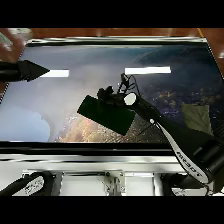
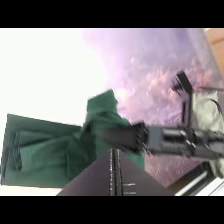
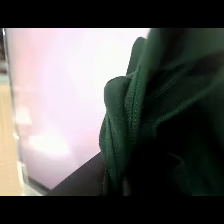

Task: Fold the shirts.

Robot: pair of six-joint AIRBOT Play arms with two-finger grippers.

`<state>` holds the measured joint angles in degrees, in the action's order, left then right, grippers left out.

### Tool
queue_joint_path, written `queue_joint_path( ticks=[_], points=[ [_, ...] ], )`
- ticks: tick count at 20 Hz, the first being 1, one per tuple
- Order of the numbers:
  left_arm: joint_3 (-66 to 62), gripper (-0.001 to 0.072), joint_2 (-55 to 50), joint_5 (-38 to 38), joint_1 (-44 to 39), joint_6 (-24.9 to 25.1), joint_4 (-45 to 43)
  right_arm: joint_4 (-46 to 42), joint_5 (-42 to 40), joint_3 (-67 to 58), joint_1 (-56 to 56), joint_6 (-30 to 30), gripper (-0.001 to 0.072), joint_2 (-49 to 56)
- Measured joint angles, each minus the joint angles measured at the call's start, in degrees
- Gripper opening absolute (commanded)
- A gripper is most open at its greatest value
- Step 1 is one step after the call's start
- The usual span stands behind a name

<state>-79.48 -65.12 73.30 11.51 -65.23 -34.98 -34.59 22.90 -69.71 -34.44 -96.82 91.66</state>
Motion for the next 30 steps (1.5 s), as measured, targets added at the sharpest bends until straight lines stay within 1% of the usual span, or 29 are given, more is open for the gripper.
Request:
queue_joint_path(
  ticks=[1, 5, 7, 8, 10, 11, 12, 15, 16, 18, 19, 21, 24, 29, 30],
  points=[
    [0.46, 0.0035, 0.59, 0.66, 0.35, 0.00, -0.50, 1.55, -1.07, -0.28, -0.66, 0.35, 0.0464, 0.94],
    [4.17, 0.0035, 1.73, 0.83, 0.83, -0.02, -1.75, 4.72, -2.64, -2.95, -1.68, 1.31, 0.0474, 2.64],
    [6.54, 0.0035, 1.95, 0.07, 0.31, 0.00, -2.10, 5.22, -1.16, -5.18, -1.57, 2.78, 0.0473, 2.91],
    [7.69, 0.0035, 2.01, -0.46, 0.04, 0.00, -2.12, 5.16, 1.22, -6.34, -1.01, 4.07, 0.0473, 2.91],
    [9.25, 0.0035, 2.10, -0.90, -0.26, 0.00, -2.16, 2.47, 7.52, -7.89, 1.38, 5.99, 0.0473, 2.23],
    [9.68, 0.0035, 2.12, -1.16, -0.26, 0.07, -2.23, -0.61, 12.24, -8.44, 3.26, 6.29, 0.0493, 1.53],
    [10.05, 0.0036, 2.16, -1.25, -0.20, 0.20, -2.36, -5.01, 18.05, -8.79, 5.49, 5.97, 0.0684, 0.76],
    [10.62, 0.0036, 2.21, -1.33, 0.35, 0.74, -2.38, -21.57, 37.38, -9.11, 12.81, 2.40, 0.0693, -1.11],
    [10.71, 0.0035, 2.21, -1.31, 0.50, 0.94, -2.45, -25.70, 42.91, -8.57, 14.99, 1.25, 0.0692, -1.42],
    [10.82, 0.0036, 2.21, -1.33, 0.61, 1.44, -2.47, -30.21, 49.79, -6.10, 18.27, -0.52, 0.0692, -1.86],
    [10.88, 0.0036, 2.21, -1.31, 0.61, 1.81, -2.51, -30.91, 51.04, -4.26, 19.28, -1.38, 0.0692, -1.95],
    [10.91, 0.0035, 2.21, -1.31, 0.70, 2.36, -2.51, -29.86, 49.96, -0.24, 20.41, -2.60, 0.0692, -1.92],
    [10.93, 0.0035, 2.21, -1.29, 0.74, 2.69, -2.56, -25.57, 45.40, 4.20, 21.20, -3.48, 0.0692, -0.70],
    [10.93, 0.0036, 2.21, -1.27, 0.85, 2.82, -2.56, -18.23, 37.90, 6.58, 20.20, -2.45, 0.0688, 2.21],
    [10.93, 0.0036, 2.21, -1.31, 0.83, 2.67, -2.54, -17.33, 36.92, 6.73, 19.37, -2.19, 0.0579, 2.71]
  ],
)
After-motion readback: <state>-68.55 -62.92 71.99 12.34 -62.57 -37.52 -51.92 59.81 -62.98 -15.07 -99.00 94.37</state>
